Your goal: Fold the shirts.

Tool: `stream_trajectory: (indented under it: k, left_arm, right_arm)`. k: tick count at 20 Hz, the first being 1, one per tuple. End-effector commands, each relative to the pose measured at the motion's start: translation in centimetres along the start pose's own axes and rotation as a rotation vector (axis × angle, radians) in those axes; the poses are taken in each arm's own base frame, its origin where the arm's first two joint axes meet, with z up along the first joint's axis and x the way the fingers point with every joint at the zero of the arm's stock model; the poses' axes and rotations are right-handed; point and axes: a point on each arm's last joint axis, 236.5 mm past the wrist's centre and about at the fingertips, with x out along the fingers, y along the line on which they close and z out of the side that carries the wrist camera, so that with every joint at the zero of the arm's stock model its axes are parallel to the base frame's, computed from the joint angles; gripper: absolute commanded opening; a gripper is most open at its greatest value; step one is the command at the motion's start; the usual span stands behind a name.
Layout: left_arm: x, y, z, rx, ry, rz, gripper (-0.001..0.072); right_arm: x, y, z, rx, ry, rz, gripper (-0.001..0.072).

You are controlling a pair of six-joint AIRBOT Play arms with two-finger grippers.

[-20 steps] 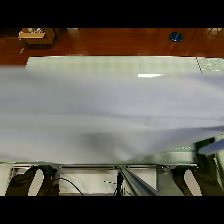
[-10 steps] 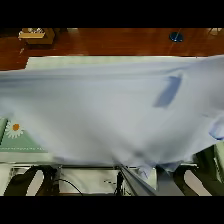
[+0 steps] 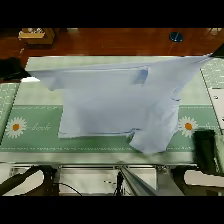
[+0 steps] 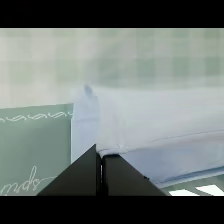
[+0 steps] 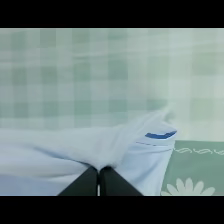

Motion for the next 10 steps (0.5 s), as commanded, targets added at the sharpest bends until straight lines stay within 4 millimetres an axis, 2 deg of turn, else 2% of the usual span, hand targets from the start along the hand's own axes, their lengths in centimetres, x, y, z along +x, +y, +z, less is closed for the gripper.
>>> stream_trajectory:
  k: [1,4,8,10]
  left_arm:
    - [6.4,0.8,1.7,-0.019,0.046,-0.022,0.0018]
    - [9.5,0.8,3.8,0.016,-0.003,-0.014,0.0018]
    - [12.1,2.8,8.4,-0.006,-0.173,0.030,0.0018]
    - [13.6,3.6,9.6,-0.013,-0.212,0.044,0.0018]
  right_arm:
    - [6.2,-0.7,1.8,0.000,0.049,0.008,0.0015]
    - [10.5,-0.6,3.8,-0.062,0.020,-0.037,0.0016]
    - [14.3,-2.4,7.1,-0.098,-0.076,-0.132,0.0016]
    - [16.2,-3.0,8.0,-0.093,-0.097,-0.134,0.0016]
